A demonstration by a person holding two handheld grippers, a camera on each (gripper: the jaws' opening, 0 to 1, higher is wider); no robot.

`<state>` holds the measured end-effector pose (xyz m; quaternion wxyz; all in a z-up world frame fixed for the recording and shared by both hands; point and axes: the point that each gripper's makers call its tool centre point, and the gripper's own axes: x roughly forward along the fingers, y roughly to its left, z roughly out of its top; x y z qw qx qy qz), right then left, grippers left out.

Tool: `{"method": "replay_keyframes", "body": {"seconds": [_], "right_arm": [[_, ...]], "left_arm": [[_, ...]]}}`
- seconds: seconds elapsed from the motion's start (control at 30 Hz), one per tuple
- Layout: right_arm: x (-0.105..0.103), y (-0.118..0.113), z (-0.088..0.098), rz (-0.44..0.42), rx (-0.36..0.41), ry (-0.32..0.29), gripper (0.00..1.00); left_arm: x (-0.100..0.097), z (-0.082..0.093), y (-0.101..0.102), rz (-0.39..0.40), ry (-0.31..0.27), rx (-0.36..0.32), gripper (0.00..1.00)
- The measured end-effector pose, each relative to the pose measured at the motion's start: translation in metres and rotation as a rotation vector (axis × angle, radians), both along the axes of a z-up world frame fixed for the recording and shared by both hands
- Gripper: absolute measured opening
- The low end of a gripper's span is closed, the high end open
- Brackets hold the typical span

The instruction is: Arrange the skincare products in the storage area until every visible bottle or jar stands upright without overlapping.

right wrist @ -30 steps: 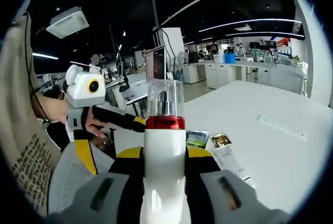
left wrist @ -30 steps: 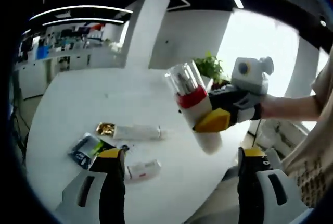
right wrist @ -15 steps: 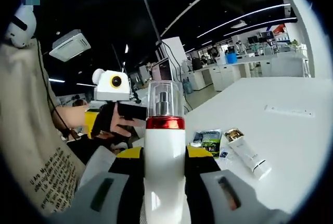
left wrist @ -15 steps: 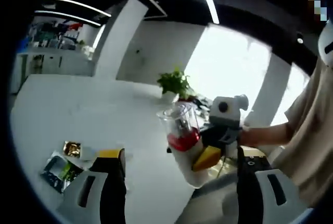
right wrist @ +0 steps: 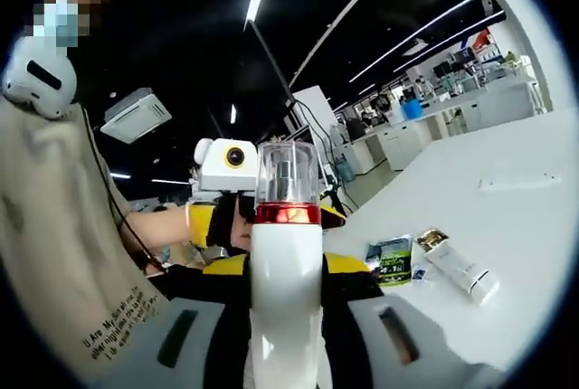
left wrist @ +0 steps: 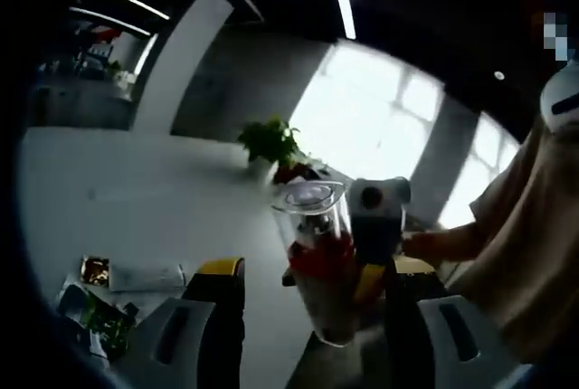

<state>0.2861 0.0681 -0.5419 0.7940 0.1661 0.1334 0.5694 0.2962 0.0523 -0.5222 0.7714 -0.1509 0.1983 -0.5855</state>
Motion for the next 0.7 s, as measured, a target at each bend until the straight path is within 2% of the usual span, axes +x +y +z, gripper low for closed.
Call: {"method": "replay_keyframes", "body": {"seconds": [0.13, 0.3, 0.5, 0.7], "right_arm": [[-0.005, 0.002, 0.007, 0.020, 0.029, 0.007, 0.28], [-0.014, 0.005, 0.014, 0.060, 0.060, 0.010, 0.28], [-0.019, 0.007, 0.018, 0.090, 0.064, -0.002, 0.28], [-0.016, 0.006, 0.018, 0.069, 0.058, -0.008, 0.29]], "left_arm": [[-0.001, 0.008, -0.003, -0.009, 0.013, -0.036, 0.55], [-0.009, 0.012, -0.008, -0.053, 0.011, -0.047, 0.41], [-0.017, 0.019, -0.010, -0.093, 0.012, -0.069, 0.34], [-0.016, 0.021, -0.013, -0.092, -0.016, -0.052, 0.30]]}}
